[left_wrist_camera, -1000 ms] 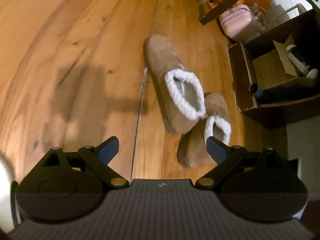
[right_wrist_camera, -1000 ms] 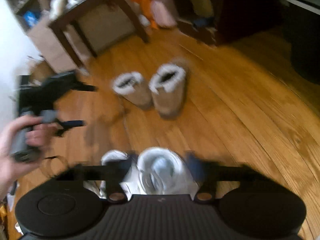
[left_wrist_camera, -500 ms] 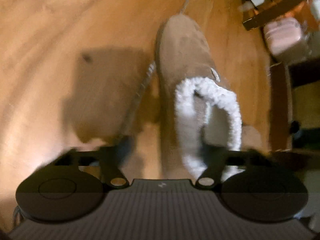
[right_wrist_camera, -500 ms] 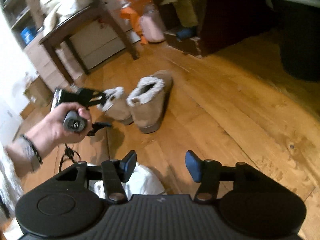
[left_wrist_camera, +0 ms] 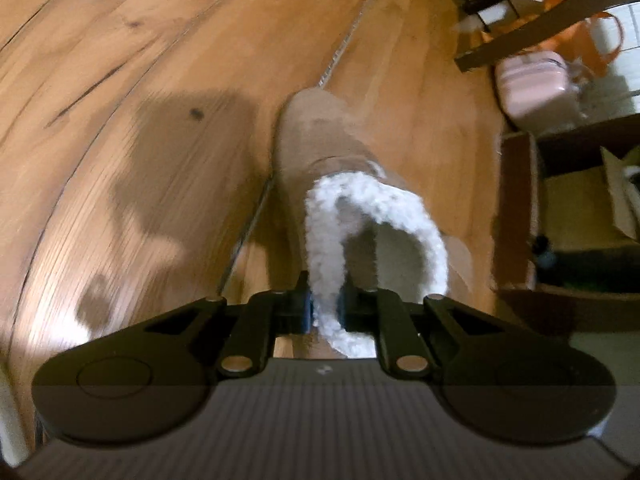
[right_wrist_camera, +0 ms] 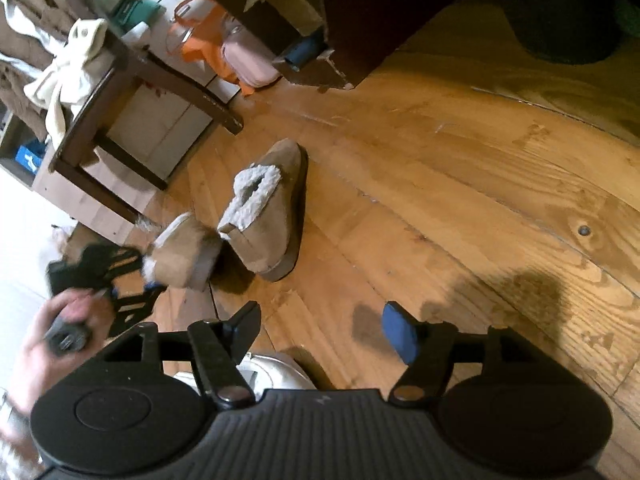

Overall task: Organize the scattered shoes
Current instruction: 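Close the left tool on the boot collar and carry it toward the sneakers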

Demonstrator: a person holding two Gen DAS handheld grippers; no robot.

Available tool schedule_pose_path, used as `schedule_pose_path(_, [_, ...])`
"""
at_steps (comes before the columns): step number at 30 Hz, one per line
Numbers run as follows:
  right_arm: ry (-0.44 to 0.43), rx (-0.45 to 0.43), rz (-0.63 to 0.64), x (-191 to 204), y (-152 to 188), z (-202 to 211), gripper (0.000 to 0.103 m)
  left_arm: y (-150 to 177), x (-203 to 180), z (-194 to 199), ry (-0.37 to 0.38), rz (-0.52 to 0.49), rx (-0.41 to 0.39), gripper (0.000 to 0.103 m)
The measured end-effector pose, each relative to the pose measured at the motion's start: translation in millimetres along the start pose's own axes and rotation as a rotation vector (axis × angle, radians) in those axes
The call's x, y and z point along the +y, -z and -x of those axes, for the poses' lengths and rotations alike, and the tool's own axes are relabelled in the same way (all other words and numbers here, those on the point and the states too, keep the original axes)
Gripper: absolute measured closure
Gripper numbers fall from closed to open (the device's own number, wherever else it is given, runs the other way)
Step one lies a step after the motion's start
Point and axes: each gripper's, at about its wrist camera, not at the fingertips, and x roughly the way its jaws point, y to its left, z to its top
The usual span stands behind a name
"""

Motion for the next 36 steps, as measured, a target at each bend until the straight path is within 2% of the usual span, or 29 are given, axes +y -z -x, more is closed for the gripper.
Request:
schedule_pose_path(4, [-0.009,0.011,-0.034,-13,-7,8,0.033,34,-8,40,0.056,-0.055,0.079,0.092])
schedule_pose_path(8, [0.031,-0.005,-0.042,-25,-12,25,0.03,74,-25,72,0.117,-0.141,0.128,0.092])
schedule_pose_path(15, [0.088,-0.073,-0.144,-60,-18,62,0.028,143,-70,87,0.16,-0.311,0.23,0.091])
schedule_pose_path(17, [0.109,-0.098,-0.18,-73,-17,73,0.025,164,-84,81,0.134,-0.376,0.243,0.091])
schedule_pose_path(21, [0.154,-0.102,-0.219,-93,-17,83,0.023,216,-109,34,-0.016,-0.543,0.363,0.09])
schedule_pose_path(23, [0.171,-0.102,-0.187,-92,-18,85,0.023,232,-111,17,-0.087,-0.592,0.408,0.084])
schedule_pose_path(25, [0.177,-0.103,-0.124,-84,-19,85,0.023,249,-115,5,-0.156,-0.682,0.399,0.068])
schedule_pose_path(27, [0.172,-0.087,-0.087,-76,-18,80,0.023,255,-118,6,-0.158,-0.733,0.402,0.058])
schedule_pose_path(29, [0.162,-0.069,-0.049,-68,-17,74,0.023,254,-120,12,-0.143,-0.755,0.406,0.054])
schedule_pose_path(30, [0.17,-0.06,-0.008,-63,-16,71,0.023,252,-119,19,-0.146,-0.78,0.403,0.047])
schedule_pose_path(31, [0.188,-0.053,0.04,-58,-15,69,0.023,251,-118,25,-0.16,-0.811,0.4,0.035])
schedule_pose_path(33, [0.232,-0.031,0.14,-47,-12,64,0.023,251,-114,36,-0.206,-0.872,0.405,0.023])
schedule_pose_path(36, [0.333,0.041,0.336,-29,0,49,0.025,258,-107,53,-0.209,-0.954,0.439,0.023])
